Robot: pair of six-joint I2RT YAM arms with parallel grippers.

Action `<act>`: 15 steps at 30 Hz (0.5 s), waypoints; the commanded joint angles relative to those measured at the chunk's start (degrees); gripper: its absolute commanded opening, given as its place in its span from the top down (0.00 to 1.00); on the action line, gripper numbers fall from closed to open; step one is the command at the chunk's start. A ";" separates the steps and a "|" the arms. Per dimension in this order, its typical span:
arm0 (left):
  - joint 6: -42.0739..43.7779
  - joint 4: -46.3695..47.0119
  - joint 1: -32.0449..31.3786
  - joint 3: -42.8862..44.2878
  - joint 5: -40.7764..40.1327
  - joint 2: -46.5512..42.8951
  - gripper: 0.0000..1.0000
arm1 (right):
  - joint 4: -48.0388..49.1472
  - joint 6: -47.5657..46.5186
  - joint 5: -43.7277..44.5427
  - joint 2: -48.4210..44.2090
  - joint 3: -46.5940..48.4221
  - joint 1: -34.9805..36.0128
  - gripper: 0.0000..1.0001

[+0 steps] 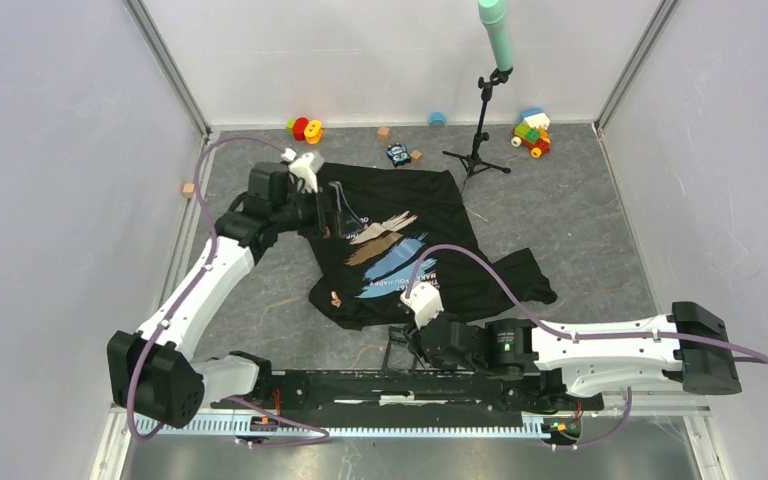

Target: Pin the brooch onto the clothing

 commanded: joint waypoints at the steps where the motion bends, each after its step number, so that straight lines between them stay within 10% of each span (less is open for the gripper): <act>1: -0.57 -0.97 -6.15 -3.51 8.29 -2.61 0.03 | 5.24 -9.82 4.13 -0.69 4.30 -2.41 0.67; 15: -20.08 12.51 -13.44 -17.68 22.41 -13.46 0.17 | 32.22 -34.56 8.41 -5.77 -0.06 -4.74 0.65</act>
